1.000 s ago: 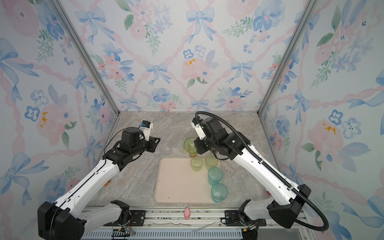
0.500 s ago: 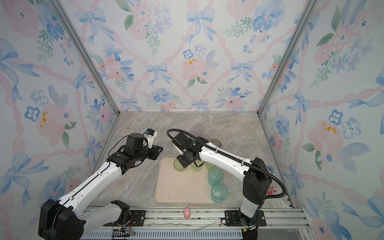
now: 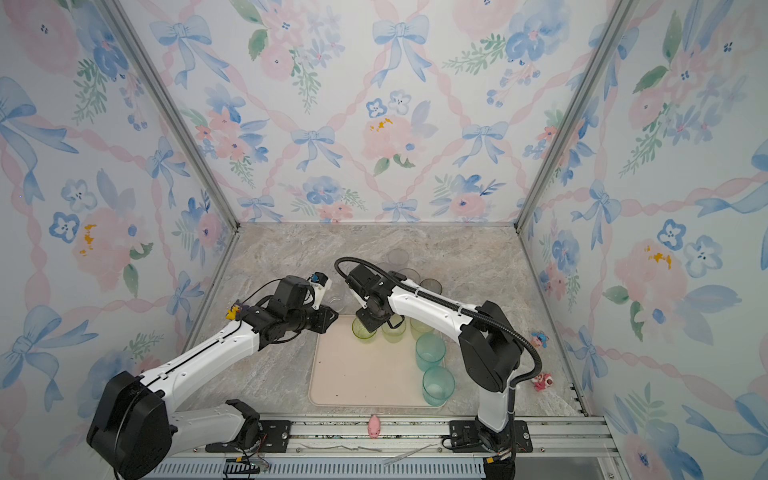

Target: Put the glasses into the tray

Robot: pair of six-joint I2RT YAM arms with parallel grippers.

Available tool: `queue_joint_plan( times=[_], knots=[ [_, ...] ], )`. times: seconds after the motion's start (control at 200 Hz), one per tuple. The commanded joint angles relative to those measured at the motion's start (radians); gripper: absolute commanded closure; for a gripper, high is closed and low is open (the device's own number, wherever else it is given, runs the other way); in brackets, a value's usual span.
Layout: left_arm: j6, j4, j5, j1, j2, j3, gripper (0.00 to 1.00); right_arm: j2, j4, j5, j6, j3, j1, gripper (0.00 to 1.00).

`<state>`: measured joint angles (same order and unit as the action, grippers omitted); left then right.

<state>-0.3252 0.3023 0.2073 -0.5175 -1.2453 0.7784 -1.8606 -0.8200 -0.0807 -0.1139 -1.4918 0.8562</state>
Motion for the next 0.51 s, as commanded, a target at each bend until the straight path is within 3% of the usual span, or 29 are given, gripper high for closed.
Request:
queue_joint_plan(
  times=[0.0,0.5],
  knots=[
    [-0.021,-0.002,0.017,-0.02,-0.033,-0.022,0.78,-0.025,0.012,0.02,0.016,-0.024,-0.01,1.0],
    [-0.026,-0.038,0.04,-0.064,-0.134,-0.004,0.78,-0.07,0.02,0.028,0.023,-0.044,-0.036,1.0]
  ],
)
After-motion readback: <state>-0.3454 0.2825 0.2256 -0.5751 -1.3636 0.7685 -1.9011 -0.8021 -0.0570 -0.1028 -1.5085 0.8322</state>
